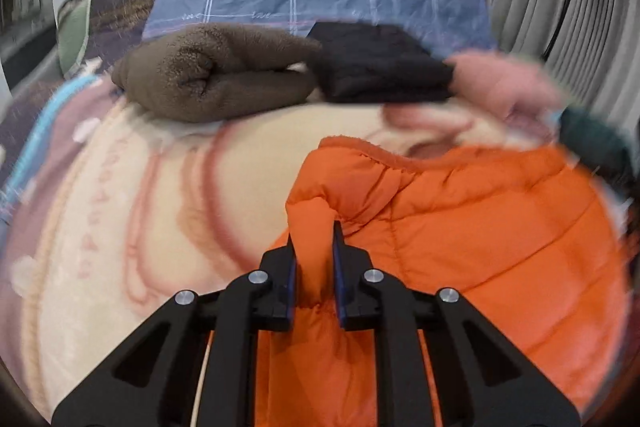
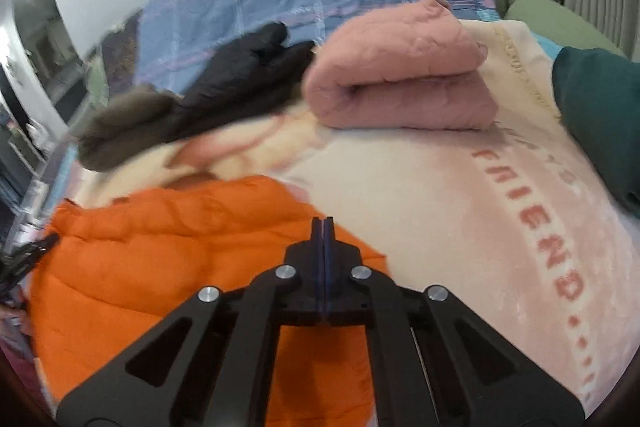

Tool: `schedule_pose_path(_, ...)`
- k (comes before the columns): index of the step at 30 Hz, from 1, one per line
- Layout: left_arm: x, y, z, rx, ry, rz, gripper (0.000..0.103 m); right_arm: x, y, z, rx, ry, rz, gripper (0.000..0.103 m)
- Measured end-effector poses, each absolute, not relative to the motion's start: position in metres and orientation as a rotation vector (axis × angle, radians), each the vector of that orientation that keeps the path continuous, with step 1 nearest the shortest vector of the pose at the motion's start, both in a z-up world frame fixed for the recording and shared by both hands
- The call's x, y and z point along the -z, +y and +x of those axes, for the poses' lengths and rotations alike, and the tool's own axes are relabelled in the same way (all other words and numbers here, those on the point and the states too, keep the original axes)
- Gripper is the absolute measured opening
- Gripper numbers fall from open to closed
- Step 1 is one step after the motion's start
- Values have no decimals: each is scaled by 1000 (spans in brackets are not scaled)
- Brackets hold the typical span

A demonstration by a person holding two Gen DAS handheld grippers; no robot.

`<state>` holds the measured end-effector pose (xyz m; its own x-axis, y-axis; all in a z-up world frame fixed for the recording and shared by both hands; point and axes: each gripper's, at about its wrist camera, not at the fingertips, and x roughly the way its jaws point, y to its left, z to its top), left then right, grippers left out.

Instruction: Fold large clothes

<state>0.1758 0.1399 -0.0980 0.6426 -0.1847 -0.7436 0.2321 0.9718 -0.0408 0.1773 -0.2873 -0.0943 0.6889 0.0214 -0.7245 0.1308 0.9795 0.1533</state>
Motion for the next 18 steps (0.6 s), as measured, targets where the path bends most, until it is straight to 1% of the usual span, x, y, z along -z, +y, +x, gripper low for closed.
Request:
schedule_pose_path(2,114,133,179,219,872,119,17,112,-290,186,95,853,183,0)
schedule_pose_path(5,119,137,177,208,866,125,25,120,-304,184,105,870,256,0)
schedule_pose_path(6,115,139,175,201,861,114,27,116,-306,181,114,856,263,0)
schedule_pose_path(8,96,144,168,221,837,58,28,96,-305,167,152,792,231,5)
schedule_pose_path(10,71,144,158,256,772,7,31,74,-295,155,155,719,185,6)
schedule_pose_path(11,61,140,155,278,746,-4,33,63,-287,149,135,682,170,9)
schedule_pose_path(12,51,135,150,311,717,-17,37,50,-274,142,86,640,152,12)
schedule_pose_path(13,41,128,145,353,688,-30,40,45,-265,139,58,625,143,21)
schedule_pose_path(14,37,119,141,385,673,-30,41,40,-254,136,21,611,129,28)
schedule_pose_path(16,38,94,135,447,671,7,41,41,-228,137,-79,620,107,28)
schedule_pose_path(17,42,83,134,455,677,35,42,45,-221,141,-104,637,109,26)
schedule_pose_path(18,50,73,134,451,689,62,42,56,-212,147,-110,682,106,26)
